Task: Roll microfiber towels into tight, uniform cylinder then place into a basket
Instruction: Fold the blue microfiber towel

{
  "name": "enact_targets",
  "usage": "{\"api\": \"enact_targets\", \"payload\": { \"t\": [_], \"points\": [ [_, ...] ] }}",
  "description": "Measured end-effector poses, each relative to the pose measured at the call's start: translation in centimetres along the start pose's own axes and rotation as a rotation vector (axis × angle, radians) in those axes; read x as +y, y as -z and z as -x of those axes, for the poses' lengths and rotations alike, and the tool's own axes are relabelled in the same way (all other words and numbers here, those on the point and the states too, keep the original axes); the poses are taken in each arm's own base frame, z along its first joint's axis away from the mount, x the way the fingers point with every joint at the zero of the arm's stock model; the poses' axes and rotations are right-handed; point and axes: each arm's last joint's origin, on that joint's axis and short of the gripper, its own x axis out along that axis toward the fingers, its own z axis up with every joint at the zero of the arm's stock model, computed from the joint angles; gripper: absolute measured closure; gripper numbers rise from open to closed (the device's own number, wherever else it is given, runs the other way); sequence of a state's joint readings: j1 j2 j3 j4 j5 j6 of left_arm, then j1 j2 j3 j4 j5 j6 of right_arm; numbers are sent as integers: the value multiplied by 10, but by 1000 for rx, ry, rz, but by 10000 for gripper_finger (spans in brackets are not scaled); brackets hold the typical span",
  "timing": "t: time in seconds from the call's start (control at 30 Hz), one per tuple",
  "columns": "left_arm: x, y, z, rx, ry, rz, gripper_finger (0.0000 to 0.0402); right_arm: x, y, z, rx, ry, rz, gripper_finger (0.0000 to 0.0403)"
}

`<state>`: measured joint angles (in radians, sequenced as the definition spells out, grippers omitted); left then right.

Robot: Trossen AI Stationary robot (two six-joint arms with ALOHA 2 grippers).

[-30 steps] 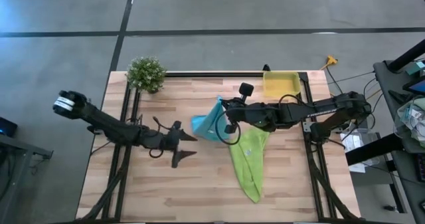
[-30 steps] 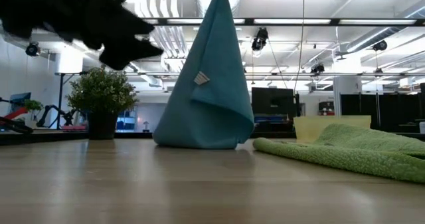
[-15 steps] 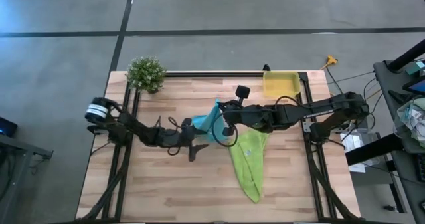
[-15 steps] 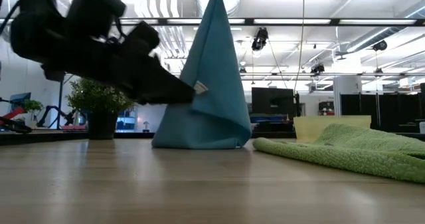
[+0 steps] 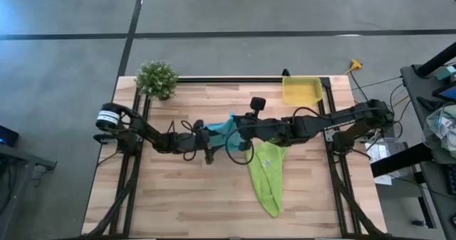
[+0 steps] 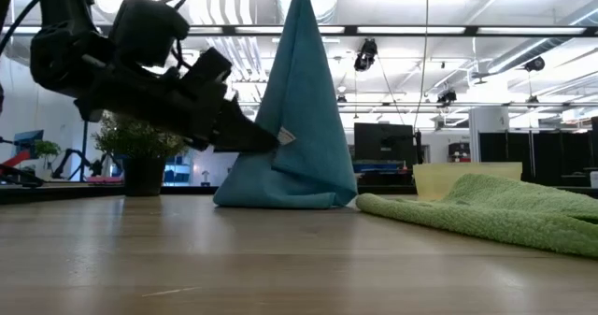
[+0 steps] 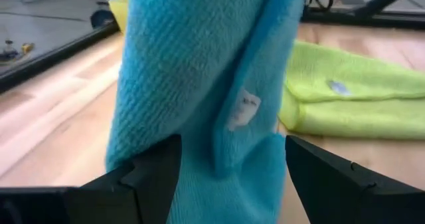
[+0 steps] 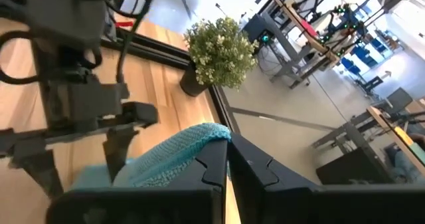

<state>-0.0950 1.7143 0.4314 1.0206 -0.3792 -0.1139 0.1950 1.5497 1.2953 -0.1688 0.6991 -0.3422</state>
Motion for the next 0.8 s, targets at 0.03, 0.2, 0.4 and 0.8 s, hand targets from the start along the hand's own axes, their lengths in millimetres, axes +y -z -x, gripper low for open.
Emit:
{"api": "enact_targets", "payload": {
  "t": [0.03, 0.2, 0.4, 0.8],
  "points": [
    [0, -1, -1, -1, 12, -2, 148, 0, -1, 1, -7, 0, 1, 394],
    [-2, -8, -12, -2, 83, -7, 148, 1, -4, 2, -33, 2, 0, 394],
    [-4, -11, -18, 2, 86, -35, 148, 3, -5, 4, -38, -3, 4, 394],
    [-8, -5, -17, 40, 243, -15, 149, 3, -5, 5, -40, -4, 6, 394]
  ]
}}
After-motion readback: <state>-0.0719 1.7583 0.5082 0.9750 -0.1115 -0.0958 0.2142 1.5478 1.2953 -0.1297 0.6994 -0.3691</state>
